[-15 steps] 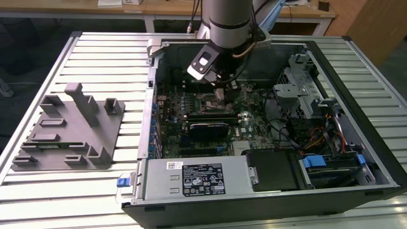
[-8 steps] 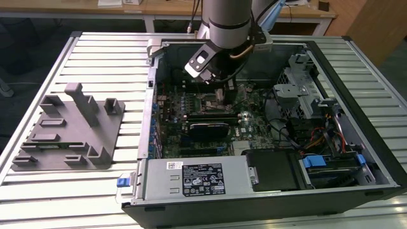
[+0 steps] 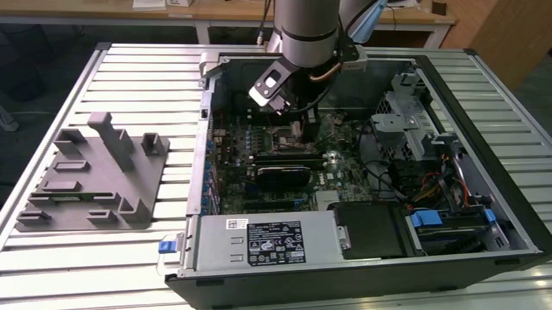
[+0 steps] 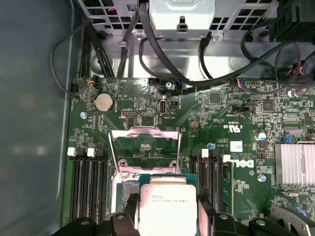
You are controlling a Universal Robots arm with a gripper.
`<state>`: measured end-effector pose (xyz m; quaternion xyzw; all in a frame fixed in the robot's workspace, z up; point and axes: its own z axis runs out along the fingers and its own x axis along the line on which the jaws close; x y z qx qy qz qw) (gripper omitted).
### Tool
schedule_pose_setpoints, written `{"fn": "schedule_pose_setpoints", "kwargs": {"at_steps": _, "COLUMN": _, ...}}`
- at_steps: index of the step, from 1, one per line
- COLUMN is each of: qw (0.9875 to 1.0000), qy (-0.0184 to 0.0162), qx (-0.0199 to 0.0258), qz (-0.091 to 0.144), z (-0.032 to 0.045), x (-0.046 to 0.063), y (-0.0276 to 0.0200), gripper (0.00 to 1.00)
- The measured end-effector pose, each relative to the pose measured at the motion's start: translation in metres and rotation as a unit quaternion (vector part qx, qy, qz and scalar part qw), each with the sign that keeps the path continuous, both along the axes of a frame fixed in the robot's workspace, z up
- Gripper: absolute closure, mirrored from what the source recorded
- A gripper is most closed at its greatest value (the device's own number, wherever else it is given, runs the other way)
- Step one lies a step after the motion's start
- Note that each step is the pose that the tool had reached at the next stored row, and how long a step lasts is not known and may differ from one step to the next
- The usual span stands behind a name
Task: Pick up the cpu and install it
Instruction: 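Place the cpu into insertion slot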
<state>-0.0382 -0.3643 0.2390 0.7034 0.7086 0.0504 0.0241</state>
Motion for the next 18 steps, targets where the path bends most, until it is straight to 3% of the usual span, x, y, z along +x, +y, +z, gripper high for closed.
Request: {"fn": "schedule_pose_setpoints", "kwargs": {"at_steps": 18, "qw": 0.9999, "qy": 0.0020, "qx": 0.0006, "qz": 0.014, "z": -0.0102, "x": -0.0074, "y": 0.0068, "gripper": 0.45}}
